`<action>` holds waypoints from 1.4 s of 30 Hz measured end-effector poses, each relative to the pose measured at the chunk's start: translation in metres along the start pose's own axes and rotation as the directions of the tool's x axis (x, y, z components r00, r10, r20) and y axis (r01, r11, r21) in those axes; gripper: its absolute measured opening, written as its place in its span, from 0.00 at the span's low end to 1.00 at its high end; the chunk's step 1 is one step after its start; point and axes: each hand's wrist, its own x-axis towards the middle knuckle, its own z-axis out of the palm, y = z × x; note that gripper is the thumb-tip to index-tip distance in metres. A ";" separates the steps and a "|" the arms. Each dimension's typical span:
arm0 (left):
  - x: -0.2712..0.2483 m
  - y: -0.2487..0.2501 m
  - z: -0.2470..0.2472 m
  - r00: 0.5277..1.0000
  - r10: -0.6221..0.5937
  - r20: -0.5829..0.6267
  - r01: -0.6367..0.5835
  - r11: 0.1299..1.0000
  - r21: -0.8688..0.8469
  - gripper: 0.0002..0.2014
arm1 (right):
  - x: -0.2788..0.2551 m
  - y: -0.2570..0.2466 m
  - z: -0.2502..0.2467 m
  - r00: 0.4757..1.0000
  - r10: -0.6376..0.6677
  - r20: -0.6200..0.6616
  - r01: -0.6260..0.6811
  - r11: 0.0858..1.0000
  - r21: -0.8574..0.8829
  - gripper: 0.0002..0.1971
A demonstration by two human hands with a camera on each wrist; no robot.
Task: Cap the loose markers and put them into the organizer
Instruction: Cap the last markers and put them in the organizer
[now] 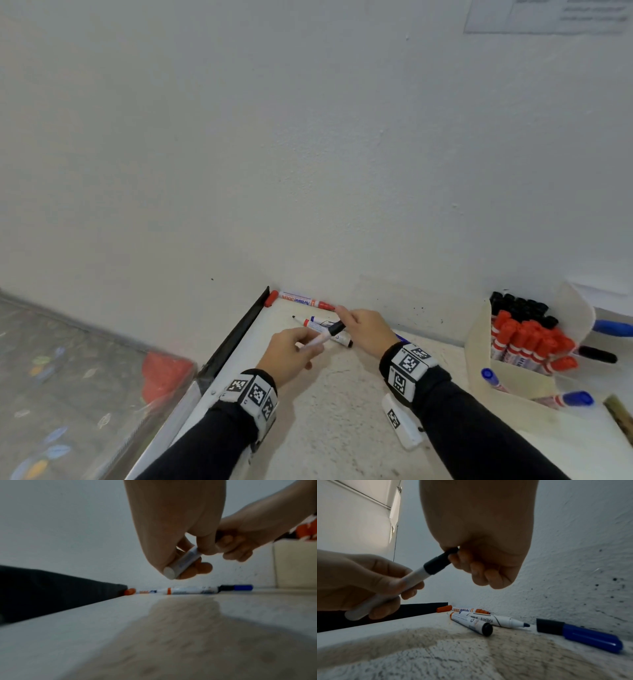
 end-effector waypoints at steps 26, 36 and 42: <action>0.022 0.019 0.066 0.954 -0.274 0.125 0.109 0.703 0.703 0.23 | -0.109 0.033 -0.157 0.604 -0.047 -0.796 0.260 0.955 0.141 0.05; 0.013 0.030 0.073 0.965 -0.245 0.097 0.071 0.597 0.799 0.27 | -0.186 0.093 -0.195 0.254 0.017 -0.967 0.172 0.983 0.062 0.05; 0.005 0.031 0.071 0.964 -0.264 0.022 0.148 0.603 0.784 0.21 | -0.195 0.145 -0.183 0.319 0.050 -0.947 0.062 0.995 0.074 0.07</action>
